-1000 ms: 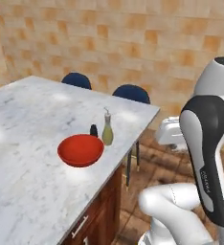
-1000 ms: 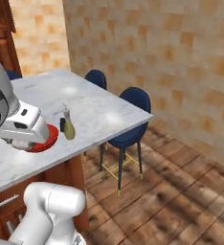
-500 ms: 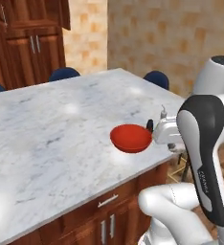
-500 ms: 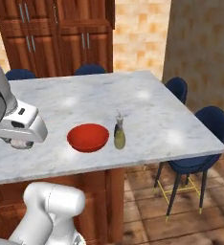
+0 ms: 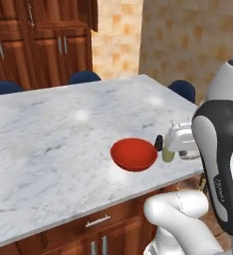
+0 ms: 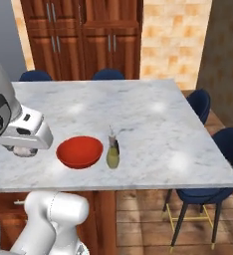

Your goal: Retrieve the bottle and the shaker from the cabinet and place them next to the mixing bowl on the counter. Then add garlic from the fridge to the mixing bowl.

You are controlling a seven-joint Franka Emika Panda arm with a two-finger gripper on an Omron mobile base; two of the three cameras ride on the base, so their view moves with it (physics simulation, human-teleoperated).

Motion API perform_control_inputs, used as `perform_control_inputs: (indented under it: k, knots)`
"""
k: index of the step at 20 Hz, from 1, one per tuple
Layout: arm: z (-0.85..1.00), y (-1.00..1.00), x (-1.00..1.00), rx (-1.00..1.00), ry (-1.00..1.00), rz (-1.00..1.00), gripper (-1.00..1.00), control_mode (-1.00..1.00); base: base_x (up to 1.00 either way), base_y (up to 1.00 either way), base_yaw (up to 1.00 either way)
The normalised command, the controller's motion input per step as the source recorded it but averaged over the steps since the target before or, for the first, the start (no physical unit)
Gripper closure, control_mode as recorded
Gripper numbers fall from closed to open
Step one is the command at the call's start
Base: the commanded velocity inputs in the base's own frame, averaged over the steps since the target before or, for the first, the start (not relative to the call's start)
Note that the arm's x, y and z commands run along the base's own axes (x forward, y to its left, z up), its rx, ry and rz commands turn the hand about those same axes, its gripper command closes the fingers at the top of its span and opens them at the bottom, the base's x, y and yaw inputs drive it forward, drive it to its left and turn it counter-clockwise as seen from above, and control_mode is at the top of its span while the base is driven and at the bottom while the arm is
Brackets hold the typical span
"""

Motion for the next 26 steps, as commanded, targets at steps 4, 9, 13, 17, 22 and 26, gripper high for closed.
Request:
perform_control_inputs:
  k: [4,9,13,17,22,26]
  knots:
    - [0.0,0.0,0.0,0.0,0.0,0.0,1.0,1.0,0.5,-0.15,0.34]
    - [0.0,0.0,0.0,0.0,0.0,0.0,1.0,1.0,0.35,-0.56,0.26]
    - [0.0,0.0,0.0,0.0,0.0,0.0,1.0,1.0,0.55,-0.14,0.16]
    - [0.0,0.0,0.0,0.0,0.0,0.0,1.0,1.0,0.52,-0.19,0.21]
    - [0.0,0.0,0.0,0.0,0.0,0.0,1.0,1.0,0.59,-0.13,0.21]
    - [-0.19,-0.01,0.67,0.02,0.01,0.04,1.0,-1.0,0.15,0.0,0.03]
